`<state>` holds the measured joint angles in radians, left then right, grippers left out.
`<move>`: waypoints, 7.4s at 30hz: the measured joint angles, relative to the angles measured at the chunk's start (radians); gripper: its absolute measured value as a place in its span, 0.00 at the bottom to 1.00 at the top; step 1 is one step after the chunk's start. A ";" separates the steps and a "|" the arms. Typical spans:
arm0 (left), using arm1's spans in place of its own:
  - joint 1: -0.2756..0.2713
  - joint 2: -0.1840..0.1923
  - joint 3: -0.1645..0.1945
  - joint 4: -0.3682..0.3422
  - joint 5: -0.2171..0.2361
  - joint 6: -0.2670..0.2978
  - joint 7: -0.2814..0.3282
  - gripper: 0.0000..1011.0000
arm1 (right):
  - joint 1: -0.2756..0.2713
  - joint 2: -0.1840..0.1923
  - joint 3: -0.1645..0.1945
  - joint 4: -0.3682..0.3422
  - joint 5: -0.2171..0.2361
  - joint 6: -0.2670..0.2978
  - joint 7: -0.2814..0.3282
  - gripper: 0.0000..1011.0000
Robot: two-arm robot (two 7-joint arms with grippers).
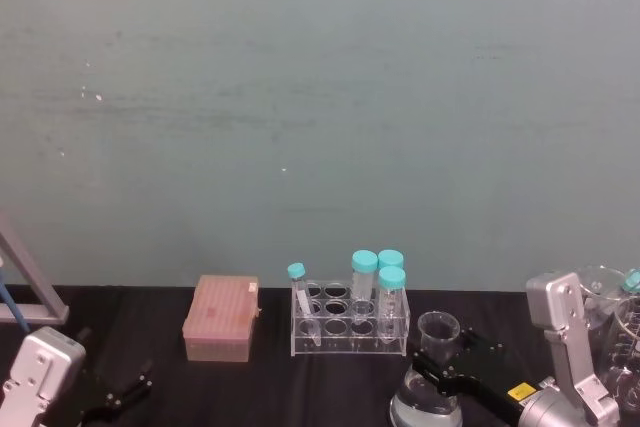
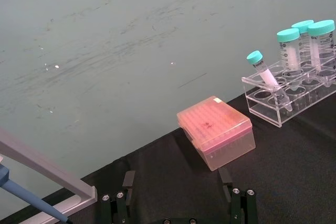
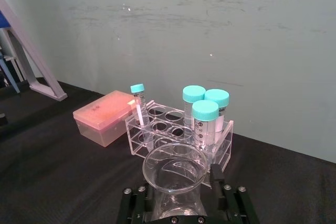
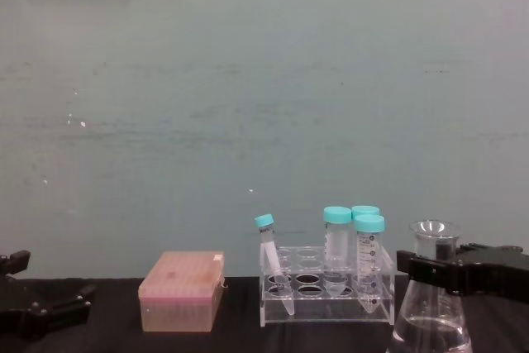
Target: Pick up the beaker with the right gripper, shake it three times, and then put it down.
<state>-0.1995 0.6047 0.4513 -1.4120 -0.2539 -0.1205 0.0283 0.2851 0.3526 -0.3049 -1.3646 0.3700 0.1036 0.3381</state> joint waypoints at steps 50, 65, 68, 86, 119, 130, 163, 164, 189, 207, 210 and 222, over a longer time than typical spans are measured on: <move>0.000 0.000 0.000 0.000 0.000 0.000 0.000 0.99 | 0.042 0.019 0.037 -0.107 0.058 0.109 -0.005 0.45; 0.000 0.000 0.000 0.000 0.000 0.000 0.000 0.99 | -0.050 -0.273 0.341 -0.097 0.602 0.271 -0.137 0.45; 0.000 0.000 0.000 0.000 0.000 0.000 0.000 0.99 | -0.054 -0.290 0.357 -0.097 0.641 0.282 -0.156 0.45; 0.000 0.000 0.000 0.000 0.000 0.000 0.000 0.99 | 0.020 0.093 -0.039 -0.123 -0.119 -0.018 -0.176 0.45; 0.000 0.000 0.000 0.000 0.000 0.000 0.000 0.99 | 0.011 0.048 0.024 -0.116 -0.183 0.022 -0.069 0.45; 0.000 0.000 0.000 0.000 0.000 0.000 0.000 0.99 | -0.004 0.014 0.047 -0.126 -0.134 0.072 -0.034 0.45; 0.000 0.000 0.000 0.000 0.000 0.000 0.000 0.99 | -0.011 -0.001 0.057 -0.123 -0.098 0.096 -0.023 0.45; 0.000 0.000 0.000 0.000 0.000 0.000 0.000 0.99 | -0.011 -0.001 0.057 -0.123 -0.098 0.096 -0.023 0.45; 0.000 0.000 0.000 0.000 0.000 0.000 0.000 0.99 | -0.044 -0.230 0.303 -0.097 0.441 0.367 0.014 0.45; 0.000 0.000 0.000 0.000 0.000 0.000 0.000 0.99 | -0.046 -0.226 0.299 -0.086 0.508 0.391 -0.043 0.45; 0.000 0.000 0.000 0.000 0.000 0.000 0.000 0.99 | -0.033 -0.130 0.205 -0.092 0.342 0.277 -0.005 0.45; 0.000 0.000 0.000 0.000 0.000 0.000 0.000 0.99 | 0.056 0.175 -0.133 -0.129 -0.530 -0.122 -0.148 0.45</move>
<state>-0.1995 0.6047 0.4514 -1.4120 -0.2540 -0.1205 0.0283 0.3415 0.5279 -0.4383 -1.4933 -0.1603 -0.0184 0.1899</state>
